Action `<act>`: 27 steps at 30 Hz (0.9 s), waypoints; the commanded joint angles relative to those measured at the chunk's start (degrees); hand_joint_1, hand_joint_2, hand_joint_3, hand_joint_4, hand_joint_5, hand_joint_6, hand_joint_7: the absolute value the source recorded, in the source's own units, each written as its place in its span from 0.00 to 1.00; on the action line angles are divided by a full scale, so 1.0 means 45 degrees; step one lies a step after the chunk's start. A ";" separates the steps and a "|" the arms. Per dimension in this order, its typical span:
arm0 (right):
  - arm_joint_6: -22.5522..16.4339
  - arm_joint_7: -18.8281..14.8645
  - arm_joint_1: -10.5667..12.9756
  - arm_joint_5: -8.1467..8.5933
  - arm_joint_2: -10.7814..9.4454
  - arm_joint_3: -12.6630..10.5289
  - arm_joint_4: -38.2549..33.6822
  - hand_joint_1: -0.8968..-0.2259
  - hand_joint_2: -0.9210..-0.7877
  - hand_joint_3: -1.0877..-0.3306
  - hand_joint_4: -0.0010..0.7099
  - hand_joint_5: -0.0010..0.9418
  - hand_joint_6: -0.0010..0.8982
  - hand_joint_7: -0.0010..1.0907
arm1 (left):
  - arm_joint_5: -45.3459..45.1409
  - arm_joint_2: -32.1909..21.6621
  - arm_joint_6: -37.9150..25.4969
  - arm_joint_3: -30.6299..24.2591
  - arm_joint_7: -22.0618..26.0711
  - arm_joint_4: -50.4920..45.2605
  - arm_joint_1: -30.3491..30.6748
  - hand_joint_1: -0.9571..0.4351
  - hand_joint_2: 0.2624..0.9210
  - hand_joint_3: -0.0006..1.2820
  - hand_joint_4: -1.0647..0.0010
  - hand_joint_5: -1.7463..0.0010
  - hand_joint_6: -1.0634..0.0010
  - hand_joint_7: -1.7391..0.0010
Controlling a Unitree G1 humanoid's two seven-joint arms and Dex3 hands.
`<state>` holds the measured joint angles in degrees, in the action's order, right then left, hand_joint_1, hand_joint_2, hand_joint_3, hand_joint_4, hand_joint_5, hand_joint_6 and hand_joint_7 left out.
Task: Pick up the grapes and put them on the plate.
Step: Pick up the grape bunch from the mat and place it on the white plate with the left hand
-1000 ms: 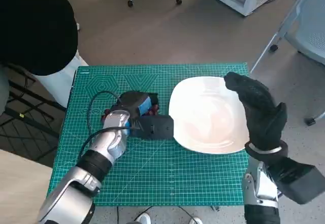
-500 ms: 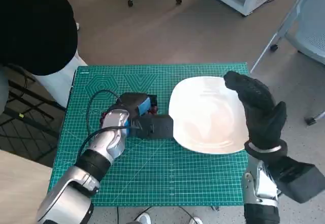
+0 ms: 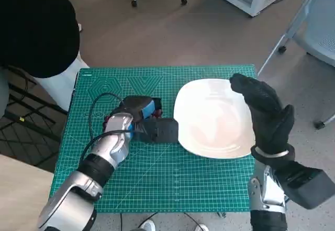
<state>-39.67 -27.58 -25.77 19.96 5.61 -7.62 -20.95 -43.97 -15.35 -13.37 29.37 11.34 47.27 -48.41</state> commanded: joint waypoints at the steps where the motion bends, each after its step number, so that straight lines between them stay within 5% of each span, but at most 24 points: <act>1: 0.0101 0.0030 0.0216 -0.0005 -0.0070 -0.0017 -0.0033 0.37 0.00 0.47 0.43 0.00 0.01 0.40 | 0.0066 -0.0041 -0.0284 0.0098 0.0211 0.0056 0.0162 0.69 1.00 0.12 0.49 0.15 0.43 0.42; 13: 0.0085 0.0047 0.0240 -0.0016 -0.0104 -0.0021 -0.0053 0.37 0.00 0.47 0.43 0.00 0.01 0.40 | 0.0045 -0.0696 -0.1037 -0.0230 0.0870 -0.2590 0.0784 0.69 1.00 0.14 0.55 0.11 0.42 0.43; 27: 0.0138 0.0136 0.0275 -0.0064 -0.0222 0.0007 0.0012 0.37 0.00 0.47 0.43 0.00 0.01 0.40 | -0.0457 -0.1959 -0.1686 -0.0814 0.1498 -0.7525 0.1976 0.69 1.00 0.10 0.42 0.21 0.44 0.40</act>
<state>-39.65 -27.48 -25.70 19.94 5.01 -7.55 -20.67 -45.16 -22.79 -20.46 26.68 17.37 17.73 -40.74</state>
